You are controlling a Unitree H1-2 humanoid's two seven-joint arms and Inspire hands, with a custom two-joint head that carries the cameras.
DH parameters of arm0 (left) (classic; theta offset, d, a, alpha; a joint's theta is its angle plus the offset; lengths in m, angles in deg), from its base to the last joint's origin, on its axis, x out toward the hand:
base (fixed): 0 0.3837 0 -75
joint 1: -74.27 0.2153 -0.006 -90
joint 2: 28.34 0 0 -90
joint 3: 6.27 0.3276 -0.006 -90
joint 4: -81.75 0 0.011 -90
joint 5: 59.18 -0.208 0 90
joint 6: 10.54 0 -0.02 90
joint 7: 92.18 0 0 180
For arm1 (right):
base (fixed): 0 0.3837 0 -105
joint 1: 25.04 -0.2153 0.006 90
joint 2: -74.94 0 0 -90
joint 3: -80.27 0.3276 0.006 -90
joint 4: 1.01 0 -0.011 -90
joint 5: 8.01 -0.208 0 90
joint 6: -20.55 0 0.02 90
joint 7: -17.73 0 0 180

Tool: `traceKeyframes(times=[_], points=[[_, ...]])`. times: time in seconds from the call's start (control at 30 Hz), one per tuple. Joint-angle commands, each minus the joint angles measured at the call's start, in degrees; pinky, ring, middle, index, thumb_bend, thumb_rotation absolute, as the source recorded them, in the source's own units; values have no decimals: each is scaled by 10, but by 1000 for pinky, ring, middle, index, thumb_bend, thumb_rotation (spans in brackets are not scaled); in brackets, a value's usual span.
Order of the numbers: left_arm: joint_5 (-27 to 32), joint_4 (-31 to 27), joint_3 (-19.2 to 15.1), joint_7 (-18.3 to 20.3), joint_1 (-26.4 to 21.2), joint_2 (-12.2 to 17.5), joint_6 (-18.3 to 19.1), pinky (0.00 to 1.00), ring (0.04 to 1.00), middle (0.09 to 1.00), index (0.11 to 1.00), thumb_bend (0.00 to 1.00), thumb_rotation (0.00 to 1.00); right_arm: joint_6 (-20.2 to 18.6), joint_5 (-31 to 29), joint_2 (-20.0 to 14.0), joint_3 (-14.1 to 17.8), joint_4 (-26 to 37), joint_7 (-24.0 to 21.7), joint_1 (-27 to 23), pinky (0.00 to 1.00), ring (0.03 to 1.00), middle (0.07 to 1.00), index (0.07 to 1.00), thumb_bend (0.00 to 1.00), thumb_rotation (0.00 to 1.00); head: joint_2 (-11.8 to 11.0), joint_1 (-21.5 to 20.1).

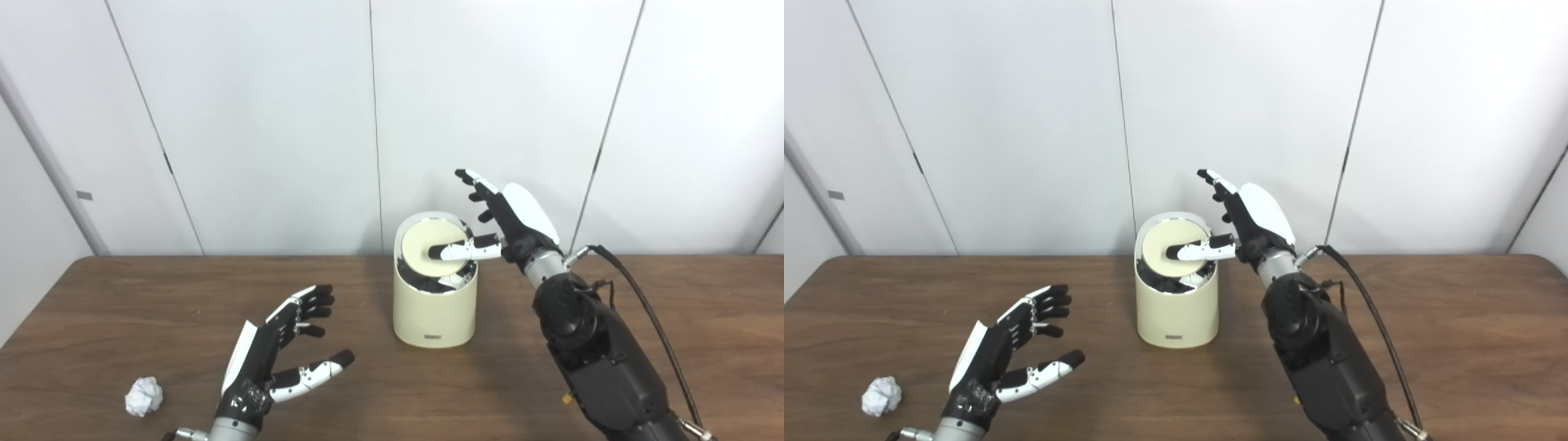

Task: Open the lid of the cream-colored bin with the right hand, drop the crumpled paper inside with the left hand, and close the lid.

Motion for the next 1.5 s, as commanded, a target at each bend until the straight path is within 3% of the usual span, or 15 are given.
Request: traceKeyframes(times=[0.0, 0.5, 0.83, 1.17, 1.47], points=[[3, -23, -3, -6, -12, 3, -11, 667, 771, 801, 826, 702, 182, 17, 1, -6, 1, 10, 8, -31, 670, 844, 910, 907, 759, 377, 1, 1], [2, -27, 0, -5, -12, 2, -6, 664, 769, 801, 827, 706, 198, 33, 12, -21, -19, 7, 5, -22, 634, 831, 899, 906, 854, 220, 10, 2], [-1, -34, 4, -5, -12, -1, -2, 664, 771, 799, 826, 703, 199, 43, 41, -37, -45, 15, -3, -21, 697, 844, 921, 920, 903, 183, 16, 7], [1, -33, 5, -6, -10, -3, -3, 650, 758, 797, 827, 703, 197, 47, 183, -74, -114, 15, 16, -30, 695, 847, 924, 920, 925, 241, 18, 9], [2, -33, 2, -5, -9, 0, -7, 661, 764, 800, 831, 697, 206, 27, 228, -75, -124, 25, -15, -33, 734, 871, 934, 918, 953, 221, 22, 9]])
